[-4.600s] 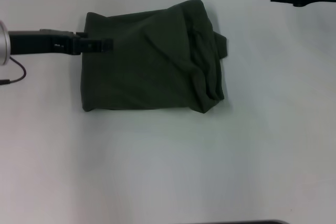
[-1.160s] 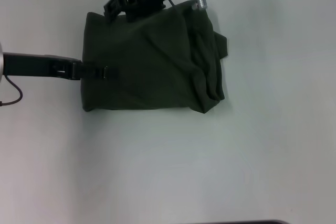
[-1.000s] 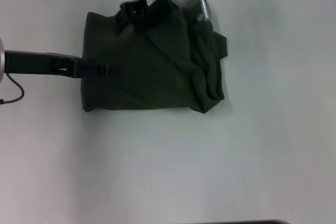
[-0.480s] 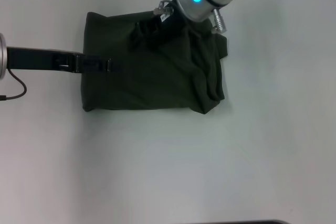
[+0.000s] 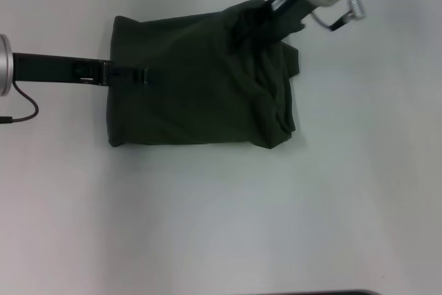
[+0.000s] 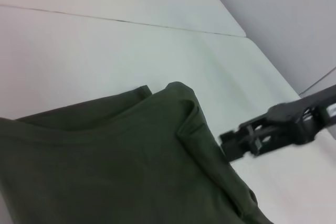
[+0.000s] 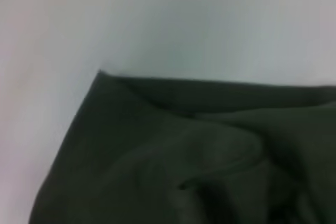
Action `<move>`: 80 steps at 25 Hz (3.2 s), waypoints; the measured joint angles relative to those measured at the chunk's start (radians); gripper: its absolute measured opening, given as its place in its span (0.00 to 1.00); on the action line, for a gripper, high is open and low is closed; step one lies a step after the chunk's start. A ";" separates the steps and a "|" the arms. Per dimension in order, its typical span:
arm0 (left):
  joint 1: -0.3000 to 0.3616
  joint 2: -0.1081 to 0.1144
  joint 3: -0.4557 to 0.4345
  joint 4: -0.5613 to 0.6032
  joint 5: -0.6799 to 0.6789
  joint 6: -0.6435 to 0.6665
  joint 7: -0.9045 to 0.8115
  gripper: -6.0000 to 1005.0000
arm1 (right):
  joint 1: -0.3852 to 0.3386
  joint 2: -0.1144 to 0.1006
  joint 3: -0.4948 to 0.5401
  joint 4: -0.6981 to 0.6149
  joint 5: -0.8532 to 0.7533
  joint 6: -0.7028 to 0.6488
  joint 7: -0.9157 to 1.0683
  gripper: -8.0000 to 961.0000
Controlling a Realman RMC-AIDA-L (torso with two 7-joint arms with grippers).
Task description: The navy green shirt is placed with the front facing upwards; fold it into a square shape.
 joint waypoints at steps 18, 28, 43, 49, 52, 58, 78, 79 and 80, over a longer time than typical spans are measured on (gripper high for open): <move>-0.014 0.006 0.000 -0.001 0.000 -0.003 -0.012 0.84 | 0.092 0.037 0.075 0.045 0.012 -0.014 -0.069 0.56; -0.012 0.003 0.000 -0.003 0.001 -0.003 -0.006 0.84 | 0.111 0.045 -0.002 0.149 0.191 0.052 -0.148 0.56; -0.020 0.006 0.000 -0.001 0.000 -0.003 -0.016 0.84 | 0.092 0.033 -0.110 0.143 0.165 0.045 -0.082 0.56; -0.018 0.009 -0.001 -0.001 0.000 -0.005 -0.020 0.84 | 0.026 0.022 -0.020 -0.067 -0.075 -0.126 0.013 0.56; -0.021 0.010 -0.001 -0.004 0.000 -0.007 -0.022 0.84 | -0.008 0.027 0.083 -0.158 -0.161 -0.187 0.014 0.56; -0.027 0.011 -0.001 -0.004 0.001 -0.008 -0.027 0.84 | -0.057 0.011 0.177 -0.230 -0.190 -0.219 0.006 0.55; -0.040 0.006 -0.001 -0.006 0.001 -0.007 -0.029 0.84 | -0.150 -0.016 0.346 -0.118 -0.191 -0.077 -0.052 0.55; -0.042 0.006 0.000 -0.007 0.001 -0.007 -0.029 0.84 | -0.153 -0.019 0.350 -0.084 -0.169 -0.055 -0.067 0.55; -0.043 0.006 0.001 -0.008 0.000 -0.007 -0.029 0.84 | -0.154 -0.024 0.353 -0.046 -0.141 -0.028 -0.083 0.55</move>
